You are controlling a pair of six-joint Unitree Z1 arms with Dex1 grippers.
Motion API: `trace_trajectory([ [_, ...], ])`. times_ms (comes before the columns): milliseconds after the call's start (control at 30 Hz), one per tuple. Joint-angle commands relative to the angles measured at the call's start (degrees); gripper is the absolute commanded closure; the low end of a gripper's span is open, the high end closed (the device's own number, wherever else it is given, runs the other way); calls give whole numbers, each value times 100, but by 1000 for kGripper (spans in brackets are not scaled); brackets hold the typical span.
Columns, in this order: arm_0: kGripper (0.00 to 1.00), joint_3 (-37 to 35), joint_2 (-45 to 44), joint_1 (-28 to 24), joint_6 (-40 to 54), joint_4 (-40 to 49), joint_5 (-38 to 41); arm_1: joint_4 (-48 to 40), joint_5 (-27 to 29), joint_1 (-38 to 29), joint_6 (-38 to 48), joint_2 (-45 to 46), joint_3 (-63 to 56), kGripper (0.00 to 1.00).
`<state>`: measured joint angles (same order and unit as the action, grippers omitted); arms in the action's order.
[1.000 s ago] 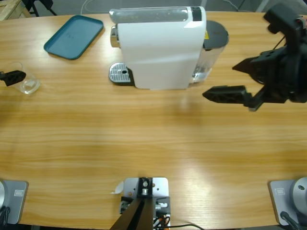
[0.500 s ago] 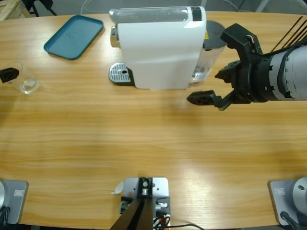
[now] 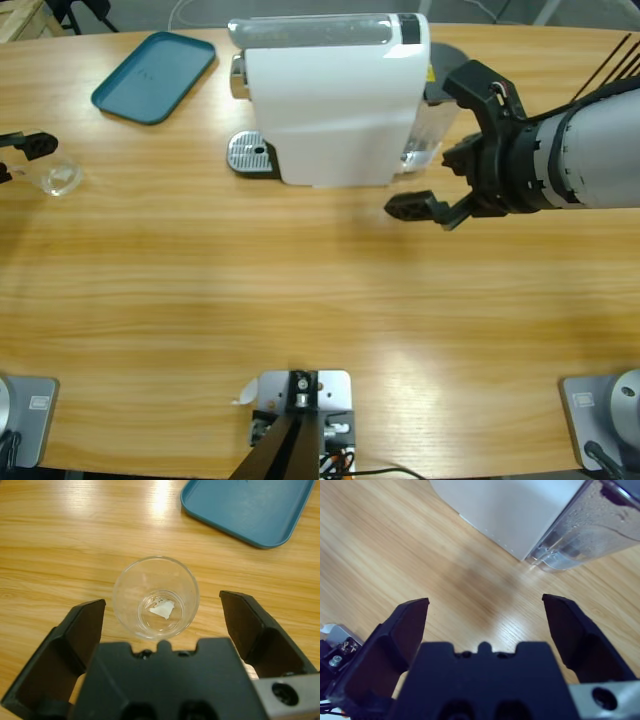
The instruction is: Pour coffee
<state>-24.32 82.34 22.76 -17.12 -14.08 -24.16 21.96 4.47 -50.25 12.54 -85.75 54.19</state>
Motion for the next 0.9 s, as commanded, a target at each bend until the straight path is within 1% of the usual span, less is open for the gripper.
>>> trace_trajectory([
  [33, 0, 270, 390, -70, 25, -219, 51, -25, 112, 42, 73, -346, 21, 0],
  [433, 11, 420, 757, -96, 104, -792, 44, 16, 106, 42, 91, -352, 19, 0],
  [467, 55, 420, 769, -96, 113, -803, 51, 19, 106, 42, 91, -355, 30, 0],
  [500, 141, 428, 777, -95, 113, -820, 51, 19, 106, 42, 91, -355, 35, 0],
  [533, 256, 435, 796, -96, 113, -856, 51, 19, 106, 42, 93, -359, 40, 0],
  [600, 550, 486, 870, -96, 111, -982, 78, 19, 106, 42, 93, -374, 39, 0],
  [633, 637, 525, 887, -96, 90, -1075, 148, 19, 106, 42, 98, -381, 39, 0],
  [667, 642, 573, 878, -93, 79, -1172, 180, 19, 106, 42, 98, -383, 39, 0],
  [733, 508, 639, 833, -88, 104, -1193, 152, 10, 115, 42, 96, -390, 44, 0],
  [767, 626, 655, 863, -88, 92, -1202, 173, 3, 115, 42, 96, -390, 47, 0],
  [800, 890, 676, 894, -88, 139, -1251, 173, -2, 115, 42, 98, -394, 46, 0],
  [833, 995, 689, 910, -88, 158, -1270, 174, -9, 115, 42, 100, -401, 40, 0],
  [900, 1000, 697, 921, -88, 273, -1300, 174, -16, 115, 42, 100, -418, 37, 0],
])
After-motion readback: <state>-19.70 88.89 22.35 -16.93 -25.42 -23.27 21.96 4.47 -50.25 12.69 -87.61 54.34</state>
